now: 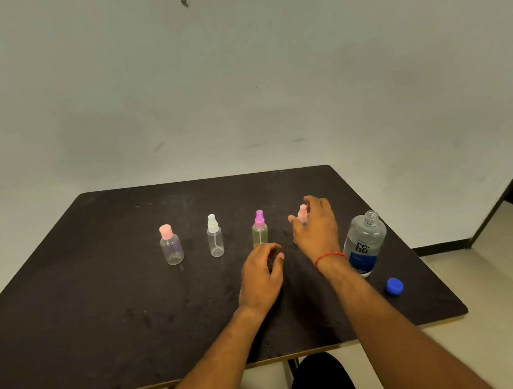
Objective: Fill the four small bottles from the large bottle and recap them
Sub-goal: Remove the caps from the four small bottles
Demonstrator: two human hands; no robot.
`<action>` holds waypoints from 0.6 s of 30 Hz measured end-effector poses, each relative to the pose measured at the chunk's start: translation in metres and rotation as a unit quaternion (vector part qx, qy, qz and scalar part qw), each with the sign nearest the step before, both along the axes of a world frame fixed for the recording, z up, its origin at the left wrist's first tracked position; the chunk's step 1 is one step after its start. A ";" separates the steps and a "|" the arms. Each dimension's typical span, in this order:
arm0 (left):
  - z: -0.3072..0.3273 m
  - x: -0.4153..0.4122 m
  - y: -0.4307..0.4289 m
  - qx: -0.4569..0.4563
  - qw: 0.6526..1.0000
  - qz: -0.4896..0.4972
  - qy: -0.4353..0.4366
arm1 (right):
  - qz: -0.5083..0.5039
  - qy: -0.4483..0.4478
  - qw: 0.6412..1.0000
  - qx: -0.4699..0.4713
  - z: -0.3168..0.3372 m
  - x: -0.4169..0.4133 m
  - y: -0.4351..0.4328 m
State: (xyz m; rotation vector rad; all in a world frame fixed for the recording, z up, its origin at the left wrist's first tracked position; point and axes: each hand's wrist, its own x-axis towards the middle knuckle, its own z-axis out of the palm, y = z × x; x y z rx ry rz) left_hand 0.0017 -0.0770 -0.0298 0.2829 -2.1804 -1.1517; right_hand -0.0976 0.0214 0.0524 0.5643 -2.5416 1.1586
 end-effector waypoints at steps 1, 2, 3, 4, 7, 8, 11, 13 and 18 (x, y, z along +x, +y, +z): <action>0.000 0.001 0.000 -0.004 1.000 0.001 0.001 | -0.007 -0.010 1.000 0.013 0.001 -0.006 -0.004; 0.000 0.001 -0.001 -0.009 1.000 0.002 0.003 | -0.014 -0.022 0.999 0.026 0.001 -0.012 -0.007; 0.000 0.001 -0.001 -0.016 1.000 0.000 0.005 | -0.019 -0.034 0.999 0.038 0.001 -0.017 -0.009; -0.001 0.001 -0.001 -0.021 1.000 -0.003 0.004 | -0.023 -0.041 0.998 0.050 0.000 -0.022 -0.010; -0.002 0.002 0.000 -0.033 0.999 -0.008 -0.008 | -0.023 -0.038 0.997 0.069 0.000 -0.026 -0.009; -0.001 0.002 0.000 -0.035 0.999 -0.009 -0.010 | -0.020 -0.037 0.997 0.066 0.000 -0.025 -0.007; -0.001 0.001 0.000 -0.036 0.999 -0.011 -0.023 | -0.001 -0.028 0.998 0.048 0.003 -0.016 -0.001; 0.000 0.000 0.000 -0.034 0.999 -0.015 -0.032 | 0.020 -0.028 0.999 0.036 0.007 -0.005 0.003; 0.003 0.002 0.001 -0.003 0.999 -0.037 -0.036 | 0.088 -0.050 0.995 -0.009 0.010 0.022 0.008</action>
